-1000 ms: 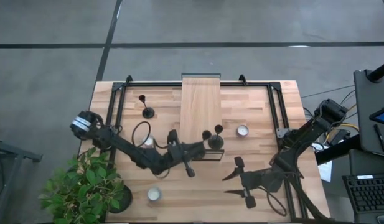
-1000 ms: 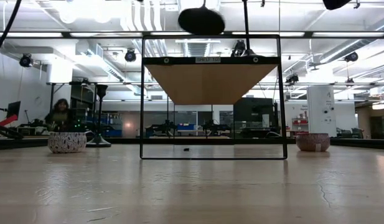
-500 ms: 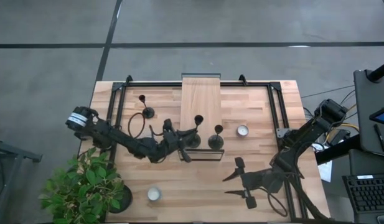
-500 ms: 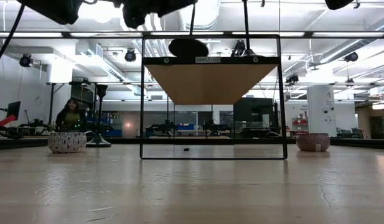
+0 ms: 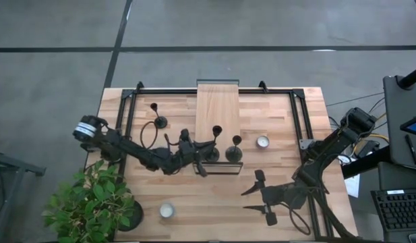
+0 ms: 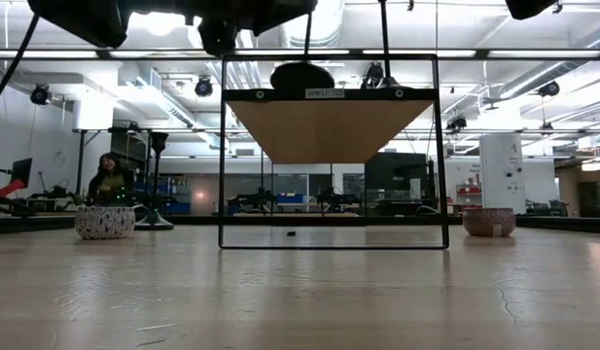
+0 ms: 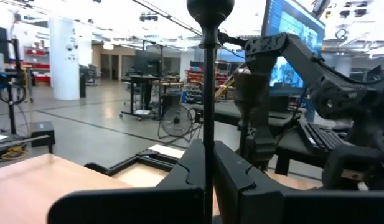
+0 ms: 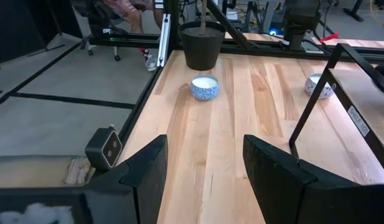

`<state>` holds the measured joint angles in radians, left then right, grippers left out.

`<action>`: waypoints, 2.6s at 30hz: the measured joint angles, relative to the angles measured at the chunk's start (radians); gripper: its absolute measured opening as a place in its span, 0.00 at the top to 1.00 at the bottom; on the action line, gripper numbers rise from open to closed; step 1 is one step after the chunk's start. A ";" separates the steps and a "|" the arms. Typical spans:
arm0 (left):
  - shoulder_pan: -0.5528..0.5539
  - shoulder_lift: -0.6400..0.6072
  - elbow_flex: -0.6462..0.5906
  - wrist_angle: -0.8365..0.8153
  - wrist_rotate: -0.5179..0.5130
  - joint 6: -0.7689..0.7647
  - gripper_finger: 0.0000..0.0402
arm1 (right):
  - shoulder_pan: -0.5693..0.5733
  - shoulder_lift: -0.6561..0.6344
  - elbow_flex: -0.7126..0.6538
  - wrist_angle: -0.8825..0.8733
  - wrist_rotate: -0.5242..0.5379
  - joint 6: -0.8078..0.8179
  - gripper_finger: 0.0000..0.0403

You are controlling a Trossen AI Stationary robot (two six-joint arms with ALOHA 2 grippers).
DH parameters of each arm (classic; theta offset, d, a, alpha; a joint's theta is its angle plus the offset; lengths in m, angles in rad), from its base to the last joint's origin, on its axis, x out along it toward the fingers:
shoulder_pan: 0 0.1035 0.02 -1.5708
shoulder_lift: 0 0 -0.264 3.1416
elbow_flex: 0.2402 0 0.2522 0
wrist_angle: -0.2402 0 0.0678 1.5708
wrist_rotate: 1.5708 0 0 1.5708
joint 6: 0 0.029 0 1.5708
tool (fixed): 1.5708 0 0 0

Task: Pick & Place candle stick holders
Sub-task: Put the bottom black candle holder on the shelf aligned with the other black candle holder

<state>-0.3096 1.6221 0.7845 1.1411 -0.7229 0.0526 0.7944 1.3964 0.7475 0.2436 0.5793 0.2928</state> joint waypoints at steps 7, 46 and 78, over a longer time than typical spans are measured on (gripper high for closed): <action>0.007 0.042 0.005 0.017 0.013 -0.009 0.99 | 0.000 0.000 0.000 0.001 0.000 0.000 0.50; 0.028 0.098 0.006 0.066 0.077 0.058 0.94 | 0.000 0.000 -0.007 0.007 0.000 -0.004 0.50; -0.014 -0.018 -0.001 -0.287 0.059 -0.069 0.74 | 0.000 0.000 -0.017 0.024 0.000 -0.005 0.50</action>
<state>-0.3236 1.6044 0.7834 0.8541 -0.6636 -0.0168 0.7940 1.3964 0.7303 0.2676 0.5789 0.2882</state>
